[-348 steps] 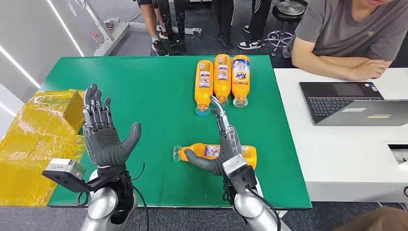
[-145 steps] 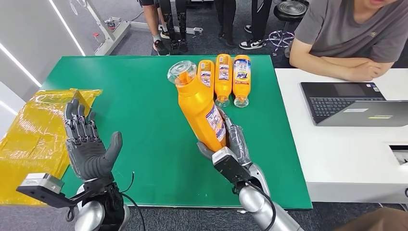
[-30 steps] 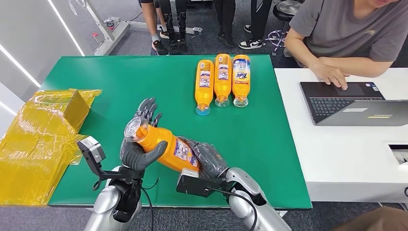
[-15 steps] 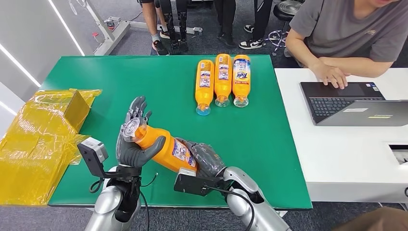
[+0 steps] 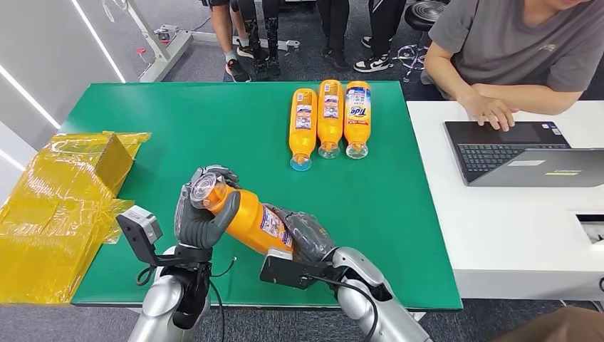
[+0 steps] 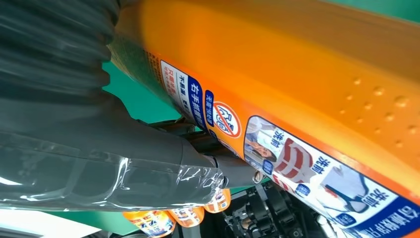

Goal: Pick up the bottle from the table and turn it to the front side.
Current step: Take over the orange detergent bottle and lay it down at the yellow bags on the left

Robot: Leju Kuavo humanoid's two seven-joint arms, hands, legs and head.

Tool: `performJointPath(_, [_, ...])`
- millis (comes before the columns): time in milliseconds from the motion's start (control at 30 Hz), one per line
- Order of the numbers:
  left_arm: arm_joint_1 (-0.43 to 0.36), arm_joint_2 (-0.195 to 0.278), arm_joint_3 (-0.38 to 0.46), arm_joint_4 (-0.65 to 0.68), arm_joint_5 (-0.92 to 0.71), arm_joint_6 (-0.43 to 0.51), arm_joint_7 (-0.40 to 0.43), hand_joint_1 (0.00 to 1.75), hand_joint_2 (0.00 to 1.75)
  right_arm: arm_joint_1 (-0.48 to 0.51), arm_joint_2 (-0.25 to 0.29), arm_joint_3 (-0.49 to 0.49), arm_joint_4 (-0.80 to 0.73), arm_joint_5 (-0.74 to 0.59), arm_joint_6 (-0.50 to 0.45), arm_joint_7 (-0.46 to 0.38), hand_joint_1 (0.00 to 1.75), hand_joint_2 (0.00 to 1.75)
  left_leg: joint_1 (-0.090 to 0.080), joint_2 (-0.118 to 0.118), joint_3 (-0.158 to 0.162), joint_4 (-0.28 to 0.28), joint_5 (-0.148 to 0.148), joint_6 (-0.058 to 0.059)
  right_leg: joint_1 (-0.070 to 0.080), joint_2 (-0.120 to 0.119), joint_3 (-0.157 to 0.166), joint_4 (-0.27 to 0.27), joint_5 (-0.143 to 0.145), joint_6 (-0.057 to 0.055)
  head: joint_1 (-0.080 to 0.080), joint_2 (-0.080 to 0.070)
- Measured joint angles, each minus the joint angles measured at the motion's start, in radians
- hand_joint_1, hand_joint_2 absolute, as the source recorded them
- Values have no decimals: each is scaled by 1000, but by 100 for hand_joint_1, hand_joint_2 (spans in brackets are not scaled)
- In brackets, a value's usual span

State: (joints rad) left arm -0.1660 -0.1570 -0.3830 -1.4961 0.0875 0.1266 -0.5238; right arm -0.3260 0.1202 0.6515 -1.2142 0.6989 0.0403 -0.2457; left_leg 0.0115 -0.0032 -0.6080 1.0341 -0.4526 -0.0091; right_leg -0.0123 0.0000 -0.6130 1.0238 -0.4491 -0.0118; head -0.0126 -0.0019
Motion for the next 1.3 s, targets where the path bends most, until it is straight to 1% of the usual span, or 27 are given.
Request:
performJointPath(267, [0, -11, 0, 0, 7, -6, 0, 175, 175, 4, 0, 0, 0, -1, -9, -7, 175, 175, 0, 0, 0, 0, 0, 0, 0, 0, 0, 0, 0, 0, 0, 0])
performJointPath(367, [-2, -14, 0, 0, 7, -13, 0, 175, 175, 6, 1, 0, -1, 5, -42, -18, 175, 175, 0, 0, 0, 0, 0, 0, 0, 0, 0, 0, 0, 0, 0, 0])
performJointPath(400, [-4, -14, 0, 0, 8, -17, 0, 175, 175, 8, 1, 0, -1, 6, -57, -23, 154, 175, 0, 0, 0, 0, 0, 0, 0, 0, 0, 0, 0, 0, 0, 0])
performJointPath(500, [-14, -15, 2, 0, 14, -27, -2, 175, 175, 14, 3, 0, -10, 3, -113, -39, 23, 175, 0, -1, 0, 0, 0, 0, 0, -1, 0, 0, 0, 0, 0, 0])
performJointPath(533, [-18, -16, 3, 0, 17, -29, -3, 175, 175, 16, 4, 0, -15, -1, -134, -47, 0, 175, 0, -1, 0, 0, 0, 0, 0, -1, 0, 0, 0, 0, 0, 0])
performJointPath(667, [-22, -16, 10, 9, 18, -19, -7, 175, 175, 20, 15, 0, -50, -51, -204, -83, 0, 175, 0, 1, 0, 0, 0, 0, 0, 0, 0, 0, 0, 0, 0, 0])
performJointPath(833, [-12, -12, 12, 18, -32, 96, -80, 175, 175, 49, 26, -16, -143, -206, -320, -152, 0, 175, 0, 0, 0, 0, 0, 0, 0, 0, 0, 0, 0, 0, 0, 0])
performJointPath(967, [-8, 5, 13, 0, -84, 185, -92, 175, 175, 86, 26, -18, -219, -286, -368, -190, 0, 175, 0, 0, -1, 0, 0, 0, 0, 0, -1, 0, 0, 0, 0, 0])
performJointPath(1033, [-3, 26, 17, -15, -171, 255, -81, 175, 175, 100, 25, -19, -249, -325, -390, -211, 0, 175, 0, 0, -1, 0, 0, 0, 0, 0, -1, 0, 0, 0, 0, 0])
performJointPath(1133, [10, 72, 41, -42, -354, 352, -41, 175, 175, 115, 23, -19, -285, -371, -415, -243, 0, 175, 0, 1, 0, 0, 0, 0, 0, 1, -1, 0, 0, 0, 0, 0])
performJointPath(1233, [22, 136, 80, -70, -524, 422, 2, 175, 175, 128, 16, -19, -306, -417, -440, -274, 0, 175, 1, 1, 0, -1, 0, 0, 0, 1, -1, 0, 0, 0, 0, 0])
performJointPath(1300, [30, 185, 108, -87, -611, 439, 33, 175, 175, 136, 9, -19, -315, -441, -455, -290, 0, 175, 1, 1, 0, -1, 0, -1, 0, 1, -1, 1, 0, 0, 0, 0])
